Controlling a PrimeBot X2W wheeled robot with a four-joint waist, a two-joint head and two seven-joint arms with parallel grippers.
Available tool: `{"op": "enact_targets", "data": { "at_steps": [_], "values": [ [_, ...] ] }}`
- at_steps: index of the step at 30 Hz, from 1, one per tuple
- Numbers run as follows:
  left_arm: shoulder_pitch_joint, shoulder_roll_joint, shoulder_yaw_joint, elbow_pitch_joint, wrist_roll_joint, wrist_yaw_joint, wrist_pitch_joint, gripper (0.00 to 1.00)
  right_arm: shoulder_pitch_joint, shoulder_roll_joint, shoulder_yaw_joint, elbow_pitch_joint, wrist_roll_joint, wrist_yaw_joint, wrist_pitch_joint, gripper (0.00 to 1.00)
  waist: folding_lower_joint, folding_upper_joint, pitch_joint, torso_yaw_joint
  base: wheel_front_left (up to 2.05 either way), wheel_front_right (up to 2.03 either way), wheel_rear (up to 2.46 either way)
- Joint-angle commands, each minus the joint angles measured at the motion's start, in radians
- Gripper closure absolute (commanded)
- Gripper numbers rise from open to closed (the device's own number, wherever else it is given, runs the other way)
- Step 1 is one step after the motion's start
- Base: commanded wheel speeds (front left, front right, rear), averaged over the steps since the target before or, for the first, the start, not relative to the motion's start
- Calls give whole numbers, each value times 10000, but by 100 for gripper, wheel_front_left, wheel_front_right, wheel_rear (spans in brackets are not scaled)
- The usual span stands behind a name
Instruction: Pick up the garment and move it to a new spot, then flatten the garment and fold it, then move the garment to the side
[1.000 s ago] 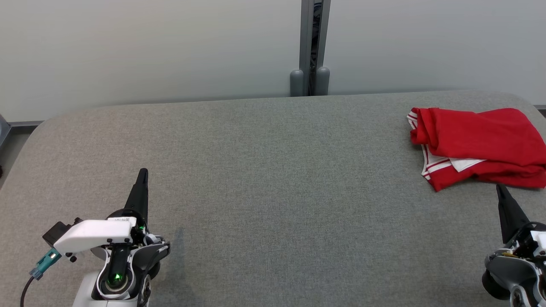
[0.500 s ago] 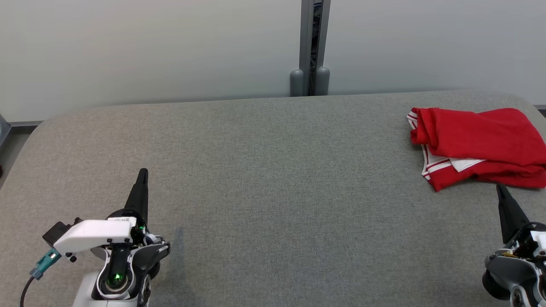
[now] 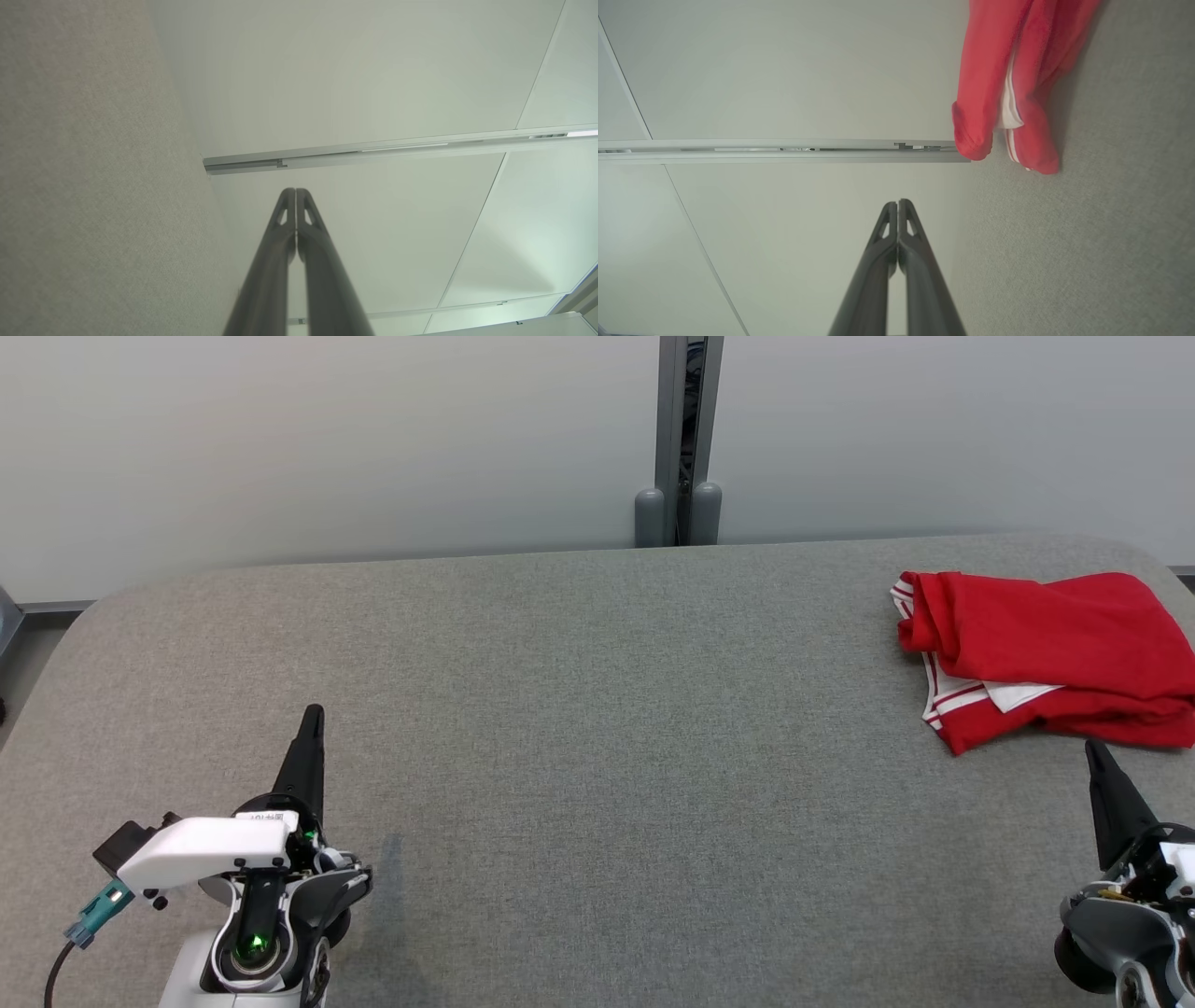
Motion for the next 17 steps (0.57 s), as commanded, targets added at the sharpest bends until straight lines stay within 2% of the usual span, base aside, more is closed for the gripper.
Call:
{"op": "enact_targets", "data": {
  "at_steps": [1, 17],
  "values": [
    [-210, 56, 38, 3, -64, -43, -9, 100, -108, -28, -62, 7, -49, 25, 65, 100, -1, -1, 0, 0, 0, 0, 0],
    [-210, 56, 37, 2, -65, -43, -10, 100, -94, 9, -120, 9, -100, 25, 107, 100, -1, -1, 0, 0, 0, 0, 0]
  ]
}}
